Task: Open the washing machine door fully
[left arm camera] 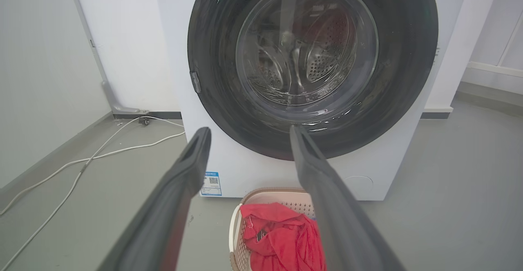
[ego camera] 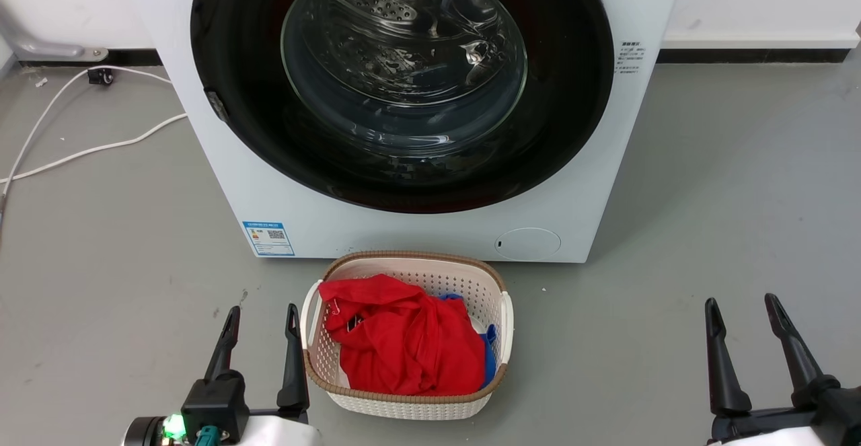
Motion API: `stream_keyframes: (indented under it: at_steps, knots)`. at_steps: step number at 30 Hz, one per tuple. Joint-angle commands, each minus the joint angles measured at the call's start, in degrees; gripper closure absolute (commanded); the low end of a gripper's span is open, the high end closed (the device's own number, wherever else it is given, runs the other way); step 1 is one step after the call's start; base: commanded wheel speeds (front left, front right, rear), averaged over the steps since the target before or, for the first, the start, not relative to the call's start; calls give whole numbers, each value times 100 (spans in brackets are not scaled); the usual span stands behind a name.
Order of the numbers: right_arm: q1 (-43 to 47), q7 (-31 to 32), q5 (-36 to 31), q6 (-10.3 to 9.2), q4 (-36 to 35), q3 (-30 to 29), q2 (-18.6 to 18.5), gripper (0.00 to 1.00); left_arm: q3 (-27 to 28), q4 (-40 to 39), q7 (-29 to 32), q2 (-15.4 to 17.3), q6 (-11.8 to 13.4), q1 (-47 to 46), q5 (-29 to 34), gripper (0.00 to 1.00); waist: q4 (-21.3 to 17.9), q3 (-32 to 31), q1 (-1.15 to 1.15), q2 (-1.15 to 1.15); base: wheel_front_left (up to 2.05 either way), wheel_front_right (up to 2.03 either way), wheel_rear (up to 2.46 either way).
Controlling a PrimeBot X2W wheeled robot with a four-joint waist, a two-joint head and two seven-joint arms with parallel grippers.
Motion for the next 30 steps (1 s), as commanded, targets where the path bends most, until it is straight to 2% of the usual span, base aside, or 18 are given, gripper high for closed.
stream_keyframes:
  at_steps: [1, 6, 17, 26, 27, 28, 29, 30]
  knots:
    - [84, -52, -91, 0, -13, -7, -15, 0, 15, -3, -54, -24, -6, 46, 139, 0, 4, -2, 0, 0, 0, 0, 0]
    - [110, -99, -164, 0, 2, 41, -15, 0, 39, 1, -102, -54, -10, 85, 356, 0, 4, -3, 0, 0, 0, 0, 0]
    - [106, -90, 298, 0, 137, -2, -15, 0, 132, 50, -92, -108, -76, 104, 346, 0, -2, -2, 0, 0, 0, 0, 0]
    - [89, -90, 328, 0, 203, 43, -14, 0, 182, 84, -92, -128, -104, 94, 366, 0, 6, 4, 0, 0, 0, 0, 0]
    - [89, -90, 322, 0, 211, 48, -14, 50, 184, 86, -92, -130, -105, 95, 364, 0, 6, 3, 0, 0, 0, 0, 0]
    - [85, -90, 315, 0, 214, 49, -14, 88, 188, 87, -92, -133, -106, 97, 365, 0, 6, 3, 0, 0, 0, 0, 0]
    - [82, -90, 316, 0, 221, 87, -14, 100, 192, 88, -92, -135, -108, 99, 369, 0, 6, 2, 0, 0, 0, 0, 0]
    - [79, -90, 345, 0, 224, 117, -14, 100, 196, 88, -92, -137, -109, 101, 372, 0, 5, 1, 0, 0, 0, 0, 0]
